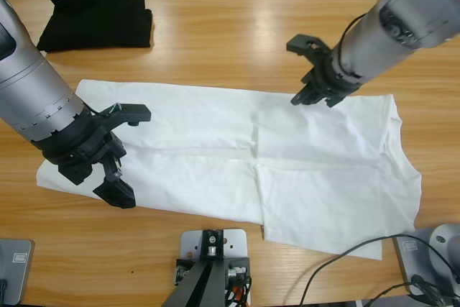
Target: Fold clothes
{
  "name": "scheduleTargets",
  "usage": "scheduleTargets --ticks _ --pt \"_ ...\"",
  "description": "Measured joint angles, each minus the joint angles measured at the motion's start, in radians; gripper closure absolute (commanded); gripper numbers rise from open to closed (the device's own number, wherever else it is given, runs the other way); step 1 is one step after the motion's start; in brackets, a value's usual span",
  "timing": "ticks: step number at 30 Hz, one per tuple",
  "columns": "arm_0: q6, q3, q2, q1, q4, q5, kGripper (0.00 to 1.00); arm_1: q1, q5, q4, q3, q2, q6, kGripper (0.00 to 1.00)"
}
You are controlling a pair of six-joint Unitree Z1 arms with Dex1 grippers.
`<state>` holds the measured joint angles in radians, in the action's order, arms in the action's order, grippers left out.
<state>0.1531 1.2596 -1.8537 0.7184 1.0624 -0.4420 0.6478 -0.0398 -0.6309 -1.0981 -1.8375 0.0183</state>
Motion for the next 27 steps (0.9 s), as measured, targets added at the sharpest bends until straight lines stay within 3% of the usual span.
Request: scheduleTargets --ticks 7,8,9,10,12,22,23,24,25,26,27 --pt "0.000 -0.007 0.000 0.000 -0.001 0.000 0.032 0.000 -0.009 0.093 0.000 -0.028 -0.005 1.000" --pt "0.000 -0.007 0.000 0.000 -0.001 0.000 0.032 0.000 -0.009 0.101 0.000 -0.028 -0.008 0.800" --pt "0.000 -0.008 0.000 0.000 -0.001 0.000 0.032 0.000 -0.009 0.107 0.000 -0.028 -0.010 0.169" --pt "0.000 -0.009 0.000 0.000 -0.001 0.000 0.032 -0.001 -0.009 0.111 0.000 -0.028 -0.012 0.045" --pt "0.000 -0.011 0.000 0.000 -0.001 0.000 0.032 -0.002 -0.009 0.113 -0.001 -0.033 -0.010 0.000" --pt "0.000 -0.012 0.000 0.000 -0.017 0.000 0.027 -0.013 -0.003 0.107 0.042 0.045 0.087 0.007" --pt "-0.001 -0.012 0.000 0.000 -0.018 0.000 0.027 -0.025 -0.002 0.104 0.053 0.071 0.107 0.139" --pt "-0.001 -0.012 0.000 0.000 -0.018 0.000 0.027 -0.041 -0.001 0.103 0.069 0.092 0.124 0.519" --pt "-0.002 -0.012 0.000 0.000 -0.019 0.000 0.027 -0.055 -0.001 0.105 0.091 0.110 0.136 0.711" --pt "-0.003 -0.012 0.000 0.000 -0.019 0.000 0.027 -0.071 -0.001 0.114 0.116 0.123 0.145 0.767" --pt "-0.005 -0.012 0.000 0.000 -0.019 0.000 0.027 -0.083 -0.001 0.126 0.136 0.128 0.149 0.890"
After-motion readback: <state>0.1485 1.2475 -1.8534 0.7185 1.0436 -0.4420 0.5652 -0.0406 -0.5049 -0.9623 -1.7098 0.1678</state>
